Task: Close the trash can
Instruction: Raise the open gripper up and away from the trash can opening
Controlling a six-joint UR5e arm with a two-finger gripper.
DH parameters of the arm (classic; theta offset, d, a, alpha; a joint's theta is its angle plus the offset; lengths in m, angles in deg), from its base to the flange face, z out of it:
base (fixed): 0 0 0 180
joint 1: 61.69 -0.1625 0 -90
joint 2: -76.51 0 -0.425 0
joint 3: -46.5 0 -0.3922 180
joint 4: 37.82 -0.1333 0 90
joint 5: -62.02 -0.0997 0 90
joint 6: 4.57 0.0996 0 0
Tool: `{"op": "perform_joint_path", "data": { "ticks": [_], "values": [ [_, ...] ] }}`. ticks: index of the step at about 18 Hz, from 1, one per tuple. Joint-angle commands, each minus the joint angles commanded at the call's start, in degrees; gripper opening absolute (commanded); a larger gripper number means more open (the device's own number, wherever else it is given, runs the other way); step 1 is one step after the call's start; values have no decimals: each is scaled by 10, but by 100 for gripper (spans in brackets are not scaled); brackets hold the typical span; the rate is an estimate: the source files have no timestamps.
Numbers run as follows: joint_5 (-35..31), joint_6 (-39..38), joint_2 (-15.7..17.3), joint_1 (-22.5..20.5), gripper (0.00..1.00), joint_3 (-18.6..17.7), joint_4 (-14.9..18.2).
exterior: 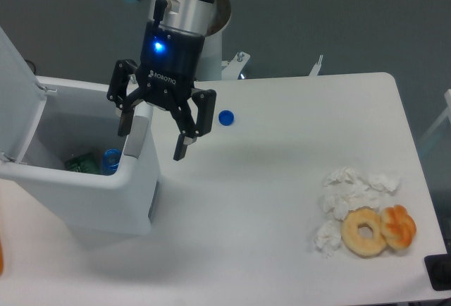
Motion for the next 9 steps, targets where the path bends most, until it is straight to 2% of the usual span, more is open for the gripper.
{"op": "perform_joint_path", "data": {
  "ticks": [9],
  "values": [
    [-4,16,-5,10,100,18,-2]
  ]
}}
